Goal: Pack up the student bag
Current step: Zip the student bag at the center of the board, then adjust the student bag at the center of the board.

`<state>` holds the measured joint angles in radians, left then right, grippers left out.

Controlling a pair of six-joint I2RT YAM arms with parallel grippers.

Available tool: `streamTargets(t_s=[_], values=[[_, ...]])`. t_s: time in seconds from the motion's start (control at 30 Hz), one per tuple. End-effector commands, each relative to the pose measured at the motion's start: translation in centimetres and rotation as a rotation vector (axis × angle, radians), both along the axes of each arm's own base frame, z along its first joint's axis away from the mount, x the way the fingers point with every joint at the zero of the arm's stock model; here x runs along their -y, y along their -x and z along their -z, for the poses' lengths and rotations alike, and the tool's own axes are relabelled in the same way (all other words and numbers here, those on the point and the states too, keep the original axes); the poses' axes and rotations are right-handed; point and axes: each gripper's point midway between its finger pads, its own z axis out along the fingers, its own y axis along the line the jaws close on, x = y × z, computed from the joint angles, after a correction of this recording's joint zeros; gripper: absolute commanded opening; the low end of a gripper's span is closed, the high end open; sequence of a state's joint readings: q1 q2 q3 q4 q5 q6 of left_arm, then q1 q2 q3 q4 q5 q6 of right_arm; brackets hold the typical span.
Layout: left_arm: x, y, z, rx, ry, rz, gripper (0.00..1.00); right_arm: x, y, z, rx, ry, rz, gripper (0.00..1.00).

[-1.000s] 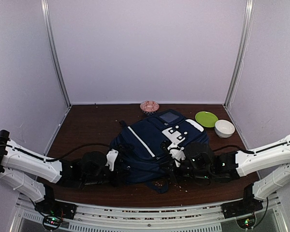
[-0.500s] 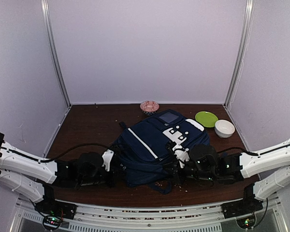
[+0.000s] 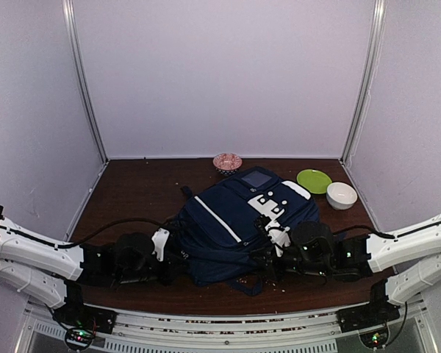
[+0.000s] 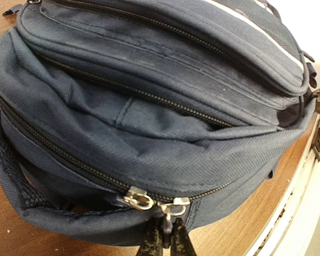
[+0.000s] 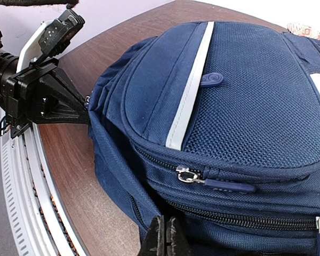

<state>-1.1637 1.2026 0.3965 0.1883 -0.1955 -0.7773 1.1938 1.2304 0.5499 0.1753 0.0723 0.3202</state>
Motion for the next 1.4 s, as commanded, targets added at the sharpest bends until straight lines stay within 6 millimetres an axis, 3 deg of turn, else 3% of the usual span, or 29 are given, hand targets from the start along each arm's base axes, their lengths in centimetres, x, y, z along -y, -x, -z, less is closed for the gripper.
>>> streamTargets(t_s=[0.0,0.17,0.2,0.33,0.4,0.53,0.67,0.8,0.93,1.03,1.2,1.37], values=[[-3.4,-0.3,3.5,-0.037,-0.156,-0.077,0.0,0.6,-0.8,-1.7,0.034,-0.046,0.055,0.0],[-3.1,-0.2,3.2,-0.032,-0.167,-0.059,0.0,0.3,-0.5,-1.7,0.025,-0.046,0.034,0.0],[-3.0,-0.2,3.1,-0.031,-0.172,-0.051,0.06,0.2,-0.4,-1.7,0.023,-0.047,0.029,0.0],[-2.7,0.1,2.3,-0.028,-0.168,-0.017,0.47,-0.3,-0.1,-1.8,0.007,-0.047,0.005,0.0],[-2.7,0.3,1.6,-0.025,-0.16,-0.009,0.57,-0.6,0.2,-2.1,-0.006,-0.054,-0.017,0.08],[-3.4,0.9,-0.6,-0.016,-0.142,0.016,0.68,-1.0,0.8,-3.3,-0.03,-0.089,-0.042,0.32],[-5.6,0.5,-4.6,0.05,-0.123,-0.038,0.8,-1.1,0.9,-5.5,-0.053,-0.151,-0.03,0.47],[-8.7,-1.8,-8.9,0.16,-0.094,-0.159,0.95,-0.2,-1.5,-8.7,-0.107,-0.239,0.122,0.56],[-9.8,-6.1,-11.8,0.179,-0.019,-0.229,0.97,2.8,-5.9,-9.9,-0.226,-0.32,0.38,0.57],[-9.0,-9.3,-12.7,0.187,-0.047,-0.248,0.97,7.0,-8.2,-9.4,-0.213,-0.306,0.625,0.58],[-7.0,-13.5,-10.2,0.076,-0.074,-0.266,0.98,14.0,-9.8,-5.4,-0.281,-0.301,0.931,0.62],[-5.2,-15.3,-8.5,0.023,-0.048,-0.272,0.98,17.7,-10.3,-2.0,-0.352,-0.323,1.057,0.65]])
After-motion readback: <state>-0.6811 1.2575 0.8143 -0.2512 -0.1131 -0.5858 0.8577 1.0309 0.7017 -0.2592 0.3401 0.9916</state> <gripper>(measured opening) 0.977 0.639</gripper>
